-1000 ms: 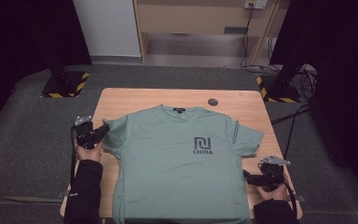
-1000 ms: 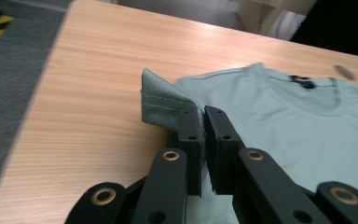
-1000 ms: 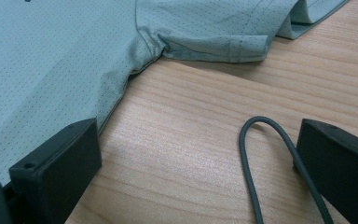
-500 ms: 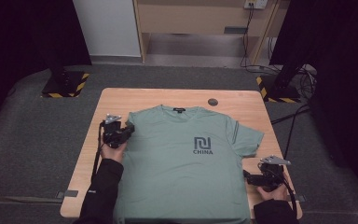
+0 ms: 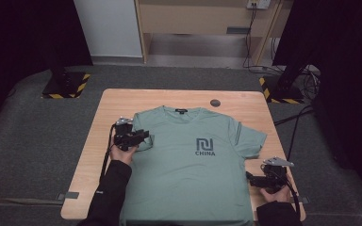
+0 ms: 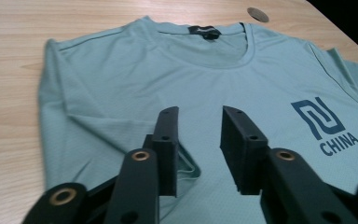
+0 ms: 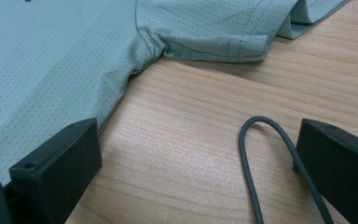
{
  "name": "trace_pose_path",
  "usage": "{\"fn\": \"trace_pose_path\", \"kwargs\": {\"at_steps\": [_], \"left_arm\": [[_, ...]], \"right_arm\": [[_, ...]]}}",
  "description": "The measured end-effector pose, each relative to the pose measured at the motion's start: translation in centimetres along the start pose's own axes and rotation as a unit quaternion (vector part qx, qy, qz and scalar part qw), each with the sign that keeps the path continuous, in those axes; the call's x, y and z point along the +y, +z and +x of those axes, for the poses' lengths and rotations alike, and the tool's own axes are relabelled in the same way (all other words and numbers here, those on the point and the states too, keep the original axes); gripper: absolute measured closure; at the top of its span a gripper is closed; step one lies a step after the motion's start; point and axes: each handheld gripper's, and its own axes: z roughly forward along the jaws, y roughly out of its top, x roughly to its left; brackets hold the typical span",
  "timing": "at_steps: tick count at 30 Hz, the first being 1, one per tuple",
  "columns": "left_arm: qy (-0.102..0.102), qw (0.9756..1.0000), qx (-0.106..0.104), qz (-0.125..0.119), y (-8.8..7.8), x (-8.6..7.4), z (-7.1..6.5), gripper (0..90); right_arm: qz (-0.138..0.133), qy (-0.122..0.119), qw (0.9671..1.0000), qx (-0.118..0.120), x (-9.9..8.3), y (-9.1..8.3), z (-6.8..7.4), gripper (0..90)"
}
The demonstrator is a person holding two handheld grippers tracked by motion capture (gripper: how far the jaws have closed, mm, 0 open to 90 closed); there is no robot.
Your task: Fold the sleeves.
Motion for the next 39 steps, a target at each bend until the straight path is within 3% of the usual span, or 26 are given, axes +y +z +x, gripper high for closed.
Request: {"fn": "trace_pose_path", "kwargs": {"at_steps": [3,6,14,24,27,31,39], "left_arm": [[-0.011,0.9999,0.002,-0.001,-0.7,-0.3,1.2,62.1],[-0.023,0.9995,0.017,0.01,-1.1,-1.0,2.8,60.0],[-0.026,0.997,0.061,0.039,-0.8,-2.6,4.9,58.6],[-0.016,0.994,0.094,0.055,-0.2,-3.0,5.7,59.2],[-0.017,0.9939,0.093,0.057,-0.2,-3.0,5.8,59.7],[-0.006,0.9927,0.101,0.064,0.0,-3.1,5.6,65.3],[0.027,0.9915,0.117,0.051,0.0,-3.6,4.8,77.9]], "right_arm": [[0.0,-0.001,1.0,0.0,0.0,0.0,0.0,1.0],[0.0,0.0,1.0,0.0,0.0,0.0,0.0,0.9],[0.0,0.0,1.0,0.0,0.0,0.0,0.0,0.9],[0.0,0.0,1.0,0.0,0.0,0.0,0.0,0.9],[0.0,0.0,1.0,0.0,0.0,0.0,0.0,0.9],[0.0,0.0,1.0,0.0,0.0,0.0,0.0,0.9],[0.0,0.0,1.0,0.0,0.0,0.0,0.0,0.9]]}}
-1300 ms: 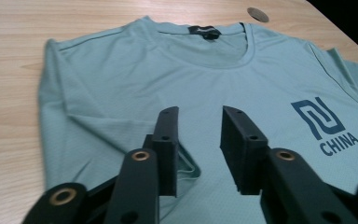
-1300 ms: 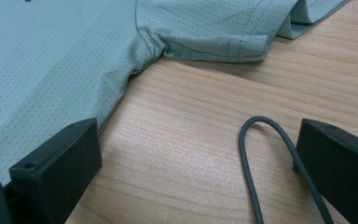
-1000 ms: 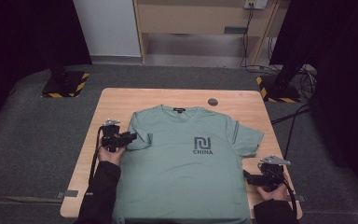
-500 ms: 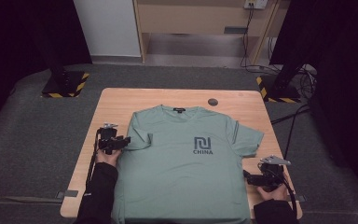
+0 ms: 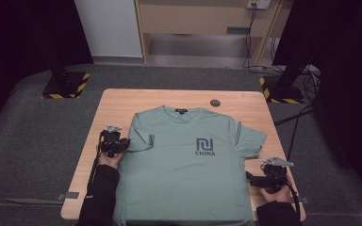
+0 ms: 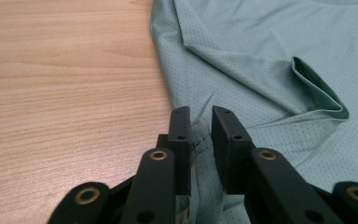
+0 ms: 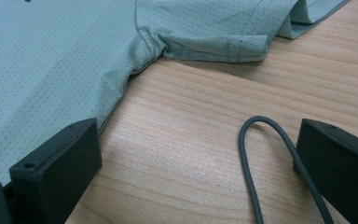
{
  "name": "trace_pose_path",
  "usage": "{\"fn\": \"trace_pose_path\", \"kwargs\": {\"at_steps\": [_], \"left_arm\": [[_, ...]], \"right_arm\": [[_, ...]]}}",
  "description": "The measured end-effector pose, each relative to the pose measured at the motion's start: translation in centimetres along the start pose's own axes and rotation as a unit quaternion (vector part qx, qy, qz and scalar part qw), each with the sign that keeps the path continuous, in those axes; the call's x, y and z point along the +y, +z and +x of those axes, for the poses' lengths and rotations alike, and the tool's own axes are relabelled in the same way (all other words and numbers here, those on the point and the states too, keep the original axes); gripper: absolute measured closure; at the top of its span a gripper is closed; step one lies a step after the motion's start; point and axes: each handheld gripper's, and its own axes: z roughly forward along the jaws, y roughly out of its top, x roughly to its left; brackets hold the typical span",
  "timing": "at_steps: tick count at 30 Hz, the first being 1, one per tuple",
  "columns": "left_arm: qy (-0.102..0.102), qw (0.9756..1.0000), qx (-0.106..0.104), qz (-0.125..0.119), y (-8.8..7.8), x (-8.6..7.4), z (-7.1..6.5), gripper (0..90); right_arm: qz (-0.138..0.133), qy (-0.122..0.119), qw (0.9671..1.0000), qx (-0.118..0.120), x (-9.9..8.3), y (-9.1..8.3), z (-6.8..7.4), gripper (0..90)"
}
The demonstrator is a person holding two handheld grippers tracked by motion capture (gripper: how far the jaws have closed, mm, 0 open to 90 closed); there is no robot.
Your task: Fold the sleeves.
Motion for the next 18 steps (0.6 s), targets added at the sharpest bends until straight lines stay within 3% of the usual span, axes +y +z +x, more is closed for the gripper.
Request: {"fn": "trace_pose_path", "kwargs": {"at_steps": [5,11,16,18], "left_arm": [[0.019,0.9998,0.007,-0.008,-0.2,-0.1,-0.4,84.2],[0.027,0.9996,0.007,-0.009,-0.4,-0.1,-0.7,85.7],[0.03,0.9992,-0.015,-0.02,-1.5,-0.1,-1.2,85.6],[0.038,0.9984,-0.036,-0.023,-2.1,-0.3,-1.7,85.6]], "right_arm": [[0.0,0.0,1.0,0.0,0.0,0.0,0.0,0.9],[0.0,0.0,1.0,0.0,0.0,0.0,0.0,0.9],[0.0,0.0,1.0,0.0,0.0,0.0,0.0,0.9],[0.0,0.0,1.0,0.0,0.0,0.0,0.0,0.9]]}}
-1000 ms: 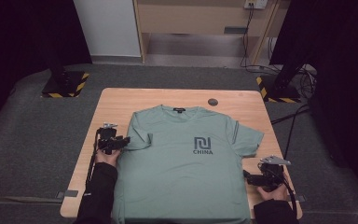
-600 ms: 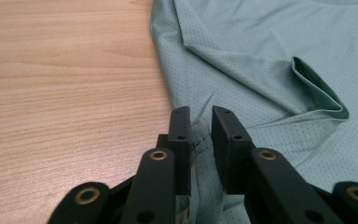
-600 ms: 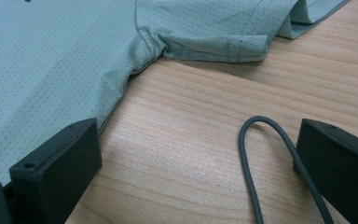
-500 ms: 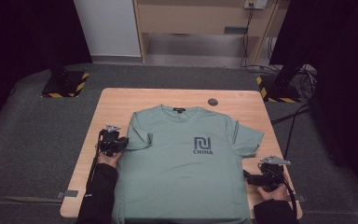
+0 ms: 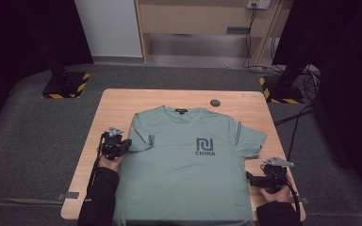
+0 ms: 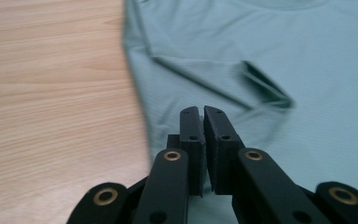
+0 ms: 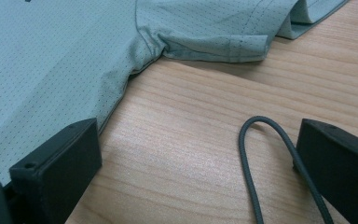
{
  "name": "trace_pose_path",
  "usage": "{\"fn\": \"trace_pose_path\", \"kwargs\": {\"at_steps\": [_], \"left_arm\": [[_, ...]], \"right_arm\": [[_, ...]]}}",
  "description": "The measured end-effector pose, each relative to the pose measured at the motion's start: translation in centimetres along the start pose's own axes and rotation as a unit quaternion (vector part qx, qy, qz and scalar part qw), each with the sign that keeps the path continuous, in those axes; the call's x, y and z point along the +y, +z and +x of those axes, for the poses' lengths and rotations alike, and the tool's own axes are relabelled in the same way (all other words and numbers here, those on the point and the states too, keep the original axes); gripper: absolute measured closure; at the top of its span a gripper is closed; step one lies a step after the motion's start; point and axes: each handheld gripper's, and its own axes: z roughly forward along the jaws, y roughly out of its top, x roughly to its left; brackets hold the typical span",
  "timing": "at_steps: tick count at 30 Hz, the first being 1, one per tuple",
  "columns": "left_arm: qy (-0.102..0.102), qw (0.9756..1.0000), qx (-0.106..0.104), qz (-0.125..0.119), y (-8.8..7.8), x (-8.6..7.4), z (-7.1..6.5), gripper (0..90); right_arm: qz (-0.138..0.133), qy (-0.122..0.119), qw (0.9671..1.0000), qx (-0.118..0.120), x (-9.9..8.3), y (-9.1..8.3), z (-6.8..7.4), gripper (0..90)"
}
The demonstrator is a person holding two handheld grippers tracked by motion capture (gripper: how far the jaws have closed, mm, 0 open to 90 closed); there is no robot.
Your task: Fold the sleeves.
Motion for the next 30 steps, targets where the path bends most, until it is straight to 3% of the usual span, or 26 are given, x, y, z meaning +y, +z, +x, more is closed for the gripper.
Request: {"fn": "trace_pose_path", "kwargs": {"at_steps": [4,5,6,10,14,16,21,27,30], "left_arm": [[0.02,0.9983,-0.054,0.001,-1.1,-0.5,-1.3,81.2],[0.028,0.9974,-0.066,0.008,-1.4,-0.6,-1.6,79.3],[0.035,0.995,-0.092,0.017,-1.7,-0.7,-1.9,76.8],[0.033,0.9927,-0.115,0.014,-2.1,-0.3,-1.9,68.4],[0.009,0.9935,-0.113,0.006,-1.3,0.5,-1.6,57.9],[0.001,0.9945,-0.104,0.01,-0.5,0.9,-1.5,50.0],[-0.017,0.9949,-0.097,0.025,1.7,1.5,-1.5,41.9],[-0.043,0.9929,-0.093,0.059,4.3,1.9,-1.5,33.8],[-0.058,0.9908,-0.1,0.071,5.2,2.0,-1.5,33.4]], "right_arm": [[0.0,0.0,1.0,0.0,0.0,0.0,0.0,0.9],[0.0,0.0,1.0,0.0,0.0,0.0,0.0,0.9],[0.0,0.0,1.0,0.0,0.0,0.0,0.0,1.0],[0.0,0.0,1.0,0.0,0.0,0.0,0.0,1.0],[0.0,0.0,1.0,0.0,0.0,0.0,0.0,1.0],[0.0,0.0,1.0,0.0,0.0,0.0,0.0,1.0],[0.0,0.0,1.0,0.0,0.0,0.0,0.0,1.0],[0.0,0.0,1.0,0.0,0.0,0.0,0.0,1.0],[0.0,-0.001,1.0,0.0,0.0,0.0,0.0,1.0]]}}
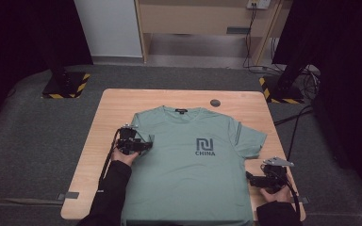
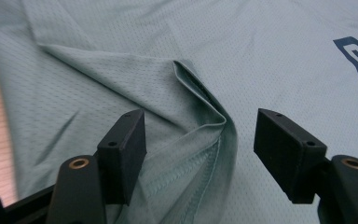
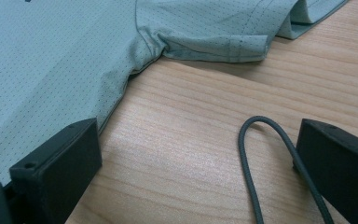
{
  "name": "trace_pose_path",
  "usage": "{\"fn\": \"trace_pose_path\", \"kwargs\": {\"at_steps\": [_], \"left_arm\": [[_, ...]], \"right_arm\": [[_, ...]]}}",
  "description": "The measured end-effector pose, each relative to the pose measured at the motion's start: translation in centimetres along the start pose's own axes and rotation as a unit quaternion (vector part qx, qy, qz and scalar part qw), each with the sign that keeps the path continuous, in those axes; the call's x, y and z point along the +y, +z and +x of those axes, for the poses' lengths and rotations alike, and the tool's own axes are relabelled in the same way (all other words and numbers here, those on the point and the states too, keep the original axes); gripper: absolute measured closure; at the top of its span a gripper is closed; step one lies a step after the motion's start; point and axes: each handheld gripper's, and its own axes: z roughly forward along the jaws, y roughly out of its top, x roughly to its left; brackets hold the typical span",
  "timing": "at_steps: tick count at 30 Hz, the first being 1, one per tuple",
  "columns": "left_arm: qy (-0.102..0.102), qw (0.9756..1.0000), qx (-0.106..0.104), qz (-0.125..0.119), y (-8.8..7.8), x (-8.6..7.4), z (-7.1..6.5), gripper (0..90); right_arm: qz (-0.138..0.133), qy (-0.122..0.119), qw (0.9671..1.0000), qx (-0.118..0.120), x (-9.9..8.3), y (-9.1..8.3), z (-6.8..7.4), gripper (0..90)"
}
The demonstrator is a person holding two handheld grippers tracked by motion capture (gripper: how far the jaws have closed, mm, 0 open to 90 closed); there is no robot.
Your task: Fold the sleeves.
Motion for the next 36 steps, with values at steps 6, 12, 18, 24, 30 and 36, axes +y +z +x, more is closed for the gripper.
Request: {"fn": "trace_pose_path", "kwargs": {"at_steps": [6,12,18,24,30,36], "left_arm": [[0.007,1.0,-0.007,0.002,1.2,0.8,-0.5,31.4],[0.018,0.9996,-0.018,-0.015,1.8,2.1,0.0,28.0],[0.009,0.999,-0.01,-0.044,0.2,2.1,0.8,26.0],[0.0,0.9995,0.011,-0.028,0.5,1.4,1.6,25.1],[0.02,0.9995,0.008,-0.023,2.1,1.8,1.0,24.7],[0.039,0.999,0.01,-0.018,3.2,3.6,0.6,24.1]], "right_arm": [[0.0,0.001,1.0,0.0,0.0,0.0,0.0,1.0],[0.0,0.0,1.0,0.0,0.0,0.0,0.0,1.0],[0.0,0.0,1.0,0.0,0.0,0.0,0.0,1.0],[0.0,0.001,1.0,0.0,0.0,0.0,0.0,1.0],[0.0,0.001,1.0,0.0,0.0,0.0,0.0,1.0],[0.0,0.0,1.0,0.0,0.0,0.0,0.0,1.0]]}}
